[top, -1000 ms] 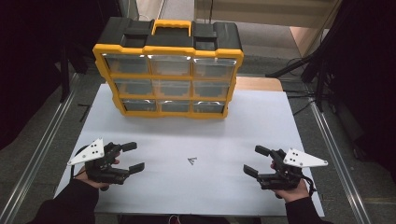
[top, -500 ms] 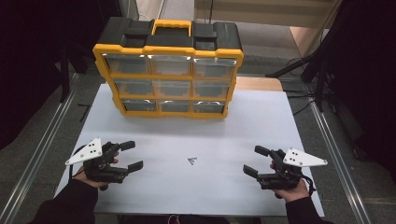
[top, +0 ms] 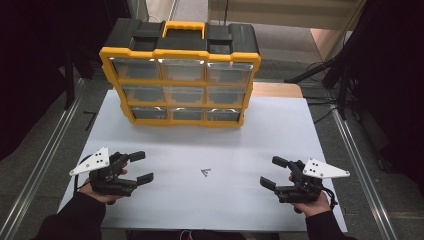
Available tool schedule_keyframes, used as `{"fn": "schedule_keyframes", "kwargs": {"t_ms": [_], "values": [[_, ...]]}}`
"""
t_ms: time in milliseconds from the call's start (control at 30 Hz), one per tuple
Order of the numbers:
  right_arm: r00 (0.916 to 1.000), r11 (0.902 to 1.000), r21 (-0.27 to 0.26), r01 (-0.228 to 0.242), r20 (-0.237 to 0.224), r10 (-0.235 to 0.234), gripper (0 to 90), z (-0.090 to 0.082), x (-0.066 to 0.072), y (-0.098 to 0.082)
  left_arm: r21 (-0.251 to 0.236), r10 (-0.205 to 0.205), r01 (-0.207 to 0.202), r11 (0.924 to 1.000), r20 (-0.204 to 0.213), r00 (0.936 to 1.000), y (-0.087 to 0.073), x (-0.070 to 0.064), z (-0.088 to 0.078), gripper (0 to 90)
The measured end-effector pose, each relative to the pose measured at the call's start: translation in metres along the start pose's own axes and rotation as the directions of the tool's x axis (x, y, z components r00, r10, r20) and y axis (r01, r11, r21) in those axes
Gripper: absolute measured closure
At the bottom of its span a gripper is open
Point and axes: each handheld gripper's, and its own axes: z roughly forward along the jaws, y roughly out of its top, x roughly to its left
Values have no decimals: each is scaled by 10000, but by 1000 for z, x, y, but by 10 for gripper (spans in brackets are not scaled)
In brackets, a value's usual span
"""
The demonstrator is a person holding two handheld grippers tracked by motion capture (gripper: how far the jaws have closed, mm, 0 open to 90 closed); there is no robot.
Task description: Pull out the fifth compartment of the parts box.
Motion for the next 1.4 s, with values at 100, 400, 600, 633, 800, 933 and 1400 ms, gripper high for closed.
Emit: {"fn": "schedule_keyframes", "kwargs": {"t_ms": [100,400,600,633,800,933,1400], "values": [[10000,10000,69,-49,-35,49,153,0,0,0,143,403,-402,9991,-36,9992,1,-2,0,186],[10000,9999,121,10,-82,-9,153,1,1,0,73,436,-435,9990,-89,9990,1,-4,2,189],[10000,9999,118,-1,-34,1,153,0,1,0,237,217,-209,9995,-305,9993,3,-3,3,190],[10000,9999,145,-38,-38,39,154,0,1,0,331,243,-230,9992,-378,9990,3,-2,4,190],[9999,9999,89,-107,-79,108,154,0,0,-1,437,414,-391,9983,-511,9978,4,2,6,190],[9999,9999,78,-121,-68,122,155,0,-1,-1,454,341,-313,9985,-613,9975,6,3,8,190],[9992,9994,-18,-348,-188,347,157,0,-1,0,174,301,-287,9994,-881,9957,12,13,11,190]]}}
